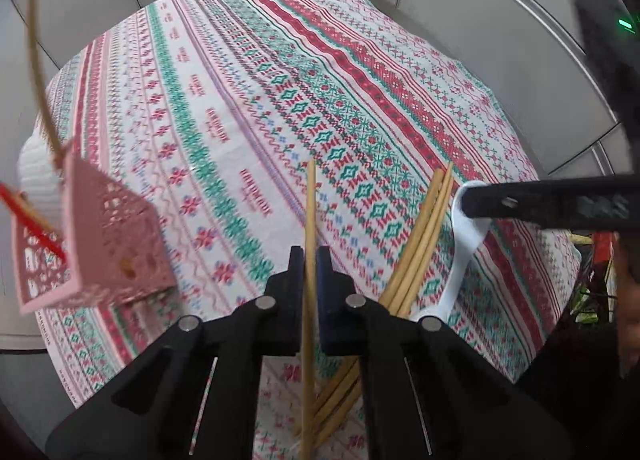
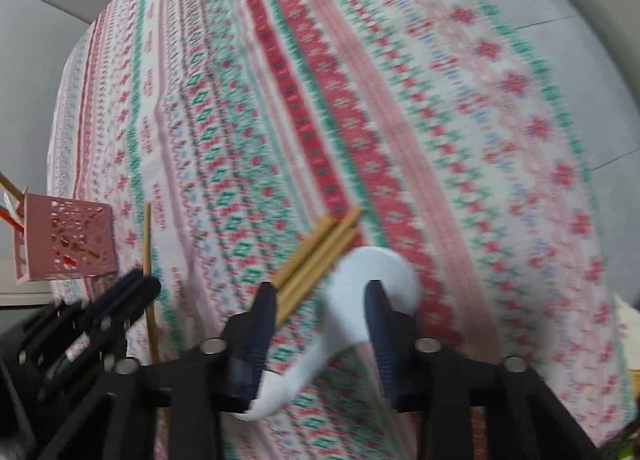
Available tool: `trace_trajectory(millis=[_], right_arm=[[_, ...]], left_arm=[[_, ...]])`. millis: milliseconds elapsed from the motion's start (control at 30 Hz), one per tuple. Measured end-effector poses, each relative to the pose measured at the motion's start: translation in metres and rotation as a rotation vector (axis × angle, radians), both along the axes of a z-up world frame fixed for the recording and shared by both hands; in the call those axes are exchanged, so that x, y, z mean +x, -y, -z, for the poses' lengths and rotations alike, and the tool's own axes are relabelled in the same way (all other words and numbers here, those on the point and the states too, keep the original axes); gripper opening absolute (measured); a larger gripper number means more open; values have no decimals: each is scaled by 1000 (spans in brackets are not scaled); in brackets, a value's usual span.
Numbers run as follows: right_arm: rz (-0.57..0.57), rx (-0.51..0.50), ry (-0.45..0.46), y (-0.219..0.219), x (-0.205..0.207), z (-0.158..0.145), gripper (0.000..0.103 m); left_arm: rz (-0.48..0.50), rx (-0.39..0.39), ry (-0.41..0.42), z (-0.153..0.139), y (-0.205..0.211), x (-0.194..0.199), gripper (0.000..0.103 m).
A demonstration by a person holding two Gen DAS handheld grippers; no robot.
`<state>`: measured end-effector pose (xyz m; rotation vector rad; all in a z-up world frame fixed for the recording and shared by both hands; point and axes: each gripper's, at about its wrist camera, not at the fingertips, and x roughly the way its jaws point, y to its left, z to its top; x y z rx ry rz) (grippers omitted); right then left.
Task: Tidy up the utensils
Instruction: 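Grasp one wooden chopstick with the left tool while the right tool grasps another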
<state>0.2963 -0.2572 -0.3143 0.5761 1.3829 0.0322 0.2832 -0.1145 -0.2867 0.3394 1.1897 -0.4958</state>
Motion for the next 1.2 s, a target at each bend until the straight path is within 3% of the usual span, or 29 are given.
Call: trace_trajectory(millis=[333,1000,1200], right_arm=[[26,-21,-65,-19,29,23,20],[-31,-341,-53,-83,73,30,23],[54,-295,-30,-80,79,29,17]], left_arm=[[6,-13,5,-14,-20,-18,7],[-35,-37,3,-23,-50,-18,7],[-37,-47,8,-26,-50,-21,7]])
